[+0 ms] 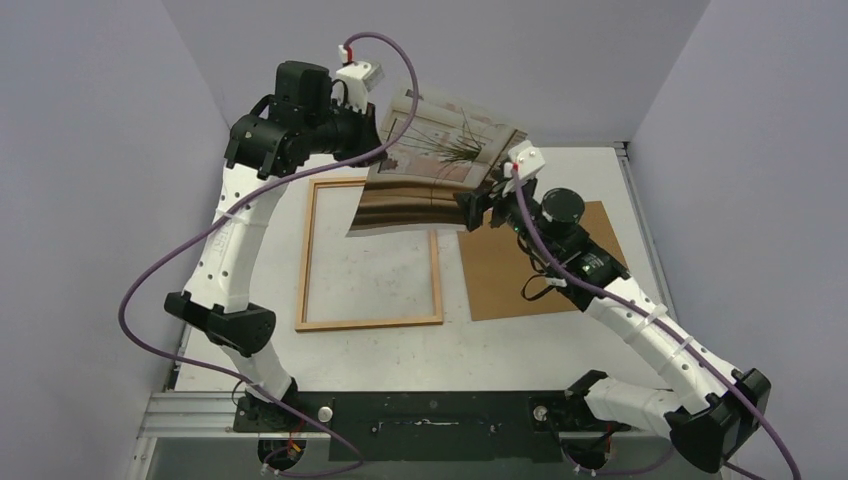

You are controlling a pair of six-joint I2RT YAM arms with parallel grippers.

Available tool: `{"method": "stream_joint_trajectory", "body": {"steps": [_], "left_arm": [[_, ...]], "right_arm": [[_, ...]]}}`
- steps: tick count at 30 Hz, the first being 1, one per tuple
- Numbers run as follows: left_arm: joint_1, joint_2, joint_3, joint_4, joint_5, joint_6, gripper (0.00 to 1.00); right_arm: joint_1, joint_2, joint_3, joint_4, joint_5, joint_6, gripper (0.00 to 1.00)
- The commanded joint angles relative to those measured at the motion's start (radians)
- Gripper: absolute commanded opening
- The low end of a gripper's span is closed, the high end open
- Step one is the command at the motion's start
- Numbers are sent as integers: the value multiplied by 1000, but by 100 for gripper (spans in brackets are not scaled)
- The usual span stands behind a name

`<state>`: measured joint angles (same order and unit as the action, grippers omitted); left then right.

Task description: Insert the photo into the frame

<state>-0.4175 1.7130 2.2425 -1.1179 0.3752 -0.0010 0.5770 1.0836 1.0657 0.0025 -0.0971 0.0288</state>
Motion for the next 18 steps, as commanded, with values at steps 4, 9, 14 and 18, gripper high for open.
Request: {"method": "stream_joint_trajectory", "body": {"steps": [4,9,14,18], "left_arm": [[54,29,104,15,-154,-517,0],[86,-46,34,101,-163,-676,0],[123,-103,-35,170,-104,-761,0],[150,-109,-37,171,-63,-788,0]], "right_arm": [[260,-7,-121,214,128,-188,81],[386,28,-189,357,205,-344,81],[429,80,-201,390,210,-437,81],[418,128,-238,501,217,-521,81]]}}
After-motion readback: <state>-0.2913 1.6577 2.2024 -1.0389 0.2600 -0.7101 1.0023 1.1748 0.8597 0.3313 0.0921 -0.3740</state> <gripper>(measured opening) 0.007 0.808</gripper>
